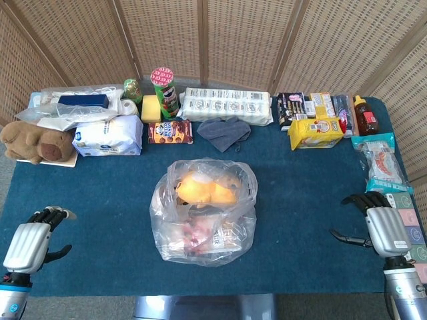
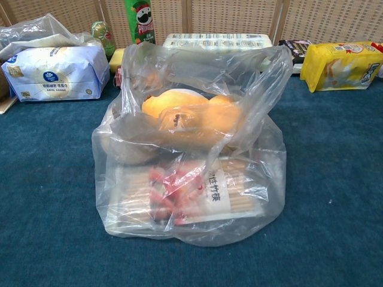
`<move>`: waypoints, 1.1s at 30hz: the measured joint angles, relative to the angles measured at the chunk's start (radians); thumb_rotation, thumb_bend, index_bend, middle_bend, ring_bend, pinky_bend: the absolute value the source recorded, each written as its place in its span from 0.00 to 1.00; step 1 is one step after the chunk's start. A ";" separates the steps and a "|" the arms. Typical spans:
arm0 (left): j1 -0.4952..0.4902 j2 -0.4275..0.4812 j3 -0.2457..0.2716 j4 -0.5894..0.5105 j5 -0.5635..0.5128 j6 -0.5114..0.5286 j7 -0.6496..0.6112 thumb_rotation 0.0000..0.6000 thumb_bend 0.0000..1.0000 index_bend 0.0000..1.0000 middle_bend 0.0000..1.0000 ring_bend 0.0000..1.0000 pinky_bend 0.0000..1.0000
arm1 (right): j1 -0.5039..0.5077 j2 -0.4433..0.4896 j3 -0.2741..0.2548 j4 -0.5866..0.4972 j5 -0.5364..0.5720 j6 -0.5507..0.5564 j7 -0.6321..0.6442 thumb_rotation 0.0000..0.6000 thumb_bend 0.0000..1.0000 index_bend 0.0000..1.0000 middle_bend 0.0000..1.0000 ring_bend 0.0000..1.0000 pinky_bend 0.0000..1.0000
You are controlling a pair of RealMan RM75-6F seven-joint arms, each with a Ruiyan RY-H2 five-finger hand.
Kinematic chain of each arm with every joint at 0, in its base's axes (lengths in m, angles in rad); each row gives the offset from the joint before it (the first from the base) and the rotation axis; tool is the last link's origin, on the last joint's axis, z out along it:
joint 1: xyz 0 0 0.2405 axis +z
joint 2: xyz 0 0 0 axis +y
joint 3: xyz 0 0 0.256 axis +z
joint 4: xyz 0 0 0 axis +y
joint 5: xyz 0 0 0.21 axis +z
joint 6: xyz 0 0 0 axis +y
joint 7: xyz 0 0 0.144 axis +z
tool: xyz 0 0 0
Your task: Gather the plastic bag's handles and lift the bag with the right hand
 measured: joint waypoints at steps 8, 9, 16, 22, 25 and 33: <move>0.003 0.013 -0.001 -0.011 0.008 0.009 0.003 1.00 0.08 0.35 0.35 0.24 0.29 | 0.011 0.001 0.000 0.001 -0.014 -0.012 0.055 0.58 0.16 0.34 0.34 0.27 0.17; 0.004 0.014 0.000 -0.013 0.009 0.009 0.003 1.00 0.08 0.35 0.35 0.24 0.29 | 0.015 0.002 0.000 0.001 -0.016 -0.019 0.069 0.58 0.16 0.34 0.34 0.27 0.17; 0.012 0.020 0.011 -0.027 0.018 0.013 0.009 1.00 0.08 0.35 0.35 0.24 0.29 | 0.055 0.005 0.004 -0.002 -0.019 -0.087 0.175 0.58 0.13 0.30 0.30 0.24 0.17; 0.018 0.016 0.019 -0.026 0.017 0.010 0.011 1.00 0.08 0.35 0.35 0.24 0.29 | 0.122 0.011 0.011 -0.012 -0.021 -0.197 0.309 0.57 0.11 0.25 0.27 0.20 0.15; 0.019 0.010 0.020 -0.022 0.011 0.005 0.011 1.00 0.08 0.35 0.35 0.24 0.29 | 0.171 0.008 0.019 -0.016 -0.017 -0.264 0.362 0.53 0.10 0.25 0.26 0.19 0.15; 0.009 0.004 0.013 -0.010 -0.003 -0.014 0.006 1.00 0.08 0.35 0.35 0.24 0.29 | 0.277 -0.038 0.049 -0.020 0.016 -0.389 0.411 0.52 0.09 0.25 0.25 0.18 0.13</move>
